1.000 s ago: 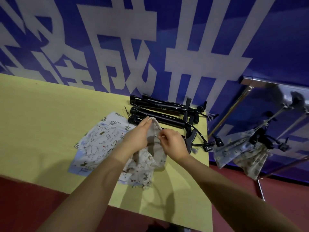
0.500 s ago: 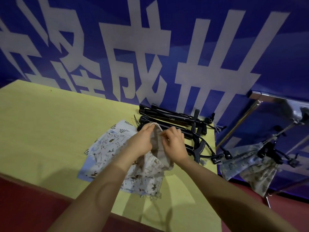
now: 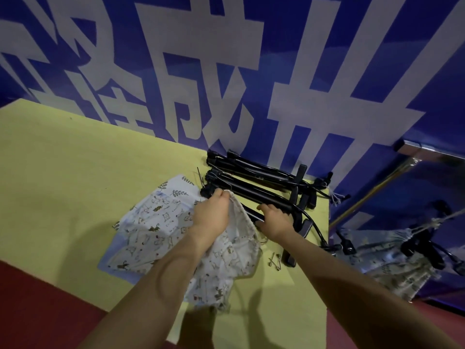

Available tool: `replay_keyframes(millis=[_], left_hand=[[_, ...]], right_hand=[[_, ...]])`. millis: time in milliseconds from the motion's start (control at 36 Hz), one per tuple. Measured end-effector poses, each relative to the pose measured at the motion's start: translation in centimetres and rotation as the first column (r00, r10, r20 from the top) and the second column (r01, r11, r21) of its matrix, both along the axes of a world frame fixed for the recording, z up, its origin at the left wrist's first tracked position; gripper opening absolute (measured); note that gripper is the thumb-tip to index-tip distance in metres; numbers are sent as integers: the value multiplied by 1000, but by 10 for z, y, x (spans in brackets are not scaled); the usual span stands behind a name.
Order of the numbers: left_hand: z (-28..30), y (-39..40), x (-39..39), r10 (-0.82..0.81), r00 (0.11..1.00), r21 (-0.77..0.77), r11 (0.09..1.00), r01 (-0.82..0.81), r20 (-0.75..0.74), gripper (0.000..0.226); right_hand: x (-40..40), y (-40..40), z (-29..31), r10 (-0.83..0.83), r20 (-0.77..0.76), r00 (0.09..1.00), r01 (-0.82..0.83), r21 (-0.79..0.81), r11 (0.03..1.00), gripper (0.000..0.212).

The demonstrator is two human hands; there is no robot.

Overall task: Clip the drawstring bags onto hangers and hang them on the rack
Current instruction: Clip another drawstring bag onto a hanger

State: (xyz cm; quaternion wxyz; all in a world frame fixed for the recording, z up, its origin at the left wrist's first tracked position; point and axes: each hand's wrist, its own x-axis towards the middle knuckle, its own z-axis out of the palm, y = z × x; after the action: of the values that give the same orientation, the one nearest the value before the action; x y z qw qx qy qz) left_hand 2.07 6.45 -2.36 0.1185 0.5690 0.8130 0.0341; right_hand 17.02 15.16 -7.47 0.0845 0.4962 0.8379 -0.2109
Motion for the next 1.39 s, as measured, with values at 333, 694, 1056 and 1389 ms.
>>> replay_keyframes(millis=[333,694,1056,1389], left_hand=[[-25,12,-11,46,999,6,999,-46,-7,45],[-5,-2,-15,60,997,99,993,-64,38,37],[33,-20,-16,115,982,210,967,-145,148,36],[64,-19,-22,55,840,235,949,-213,540,42]], right_hand=[[-9,25,-17,14,-23,1000,-16,-109,994,47],[-11,12,28,-54,-298,953,22,-109,994,38],[1,-10,85,-103,-493,864,106,-23,994,42],[47,-38,108,-147,-687,712,47,-163,985,41]])
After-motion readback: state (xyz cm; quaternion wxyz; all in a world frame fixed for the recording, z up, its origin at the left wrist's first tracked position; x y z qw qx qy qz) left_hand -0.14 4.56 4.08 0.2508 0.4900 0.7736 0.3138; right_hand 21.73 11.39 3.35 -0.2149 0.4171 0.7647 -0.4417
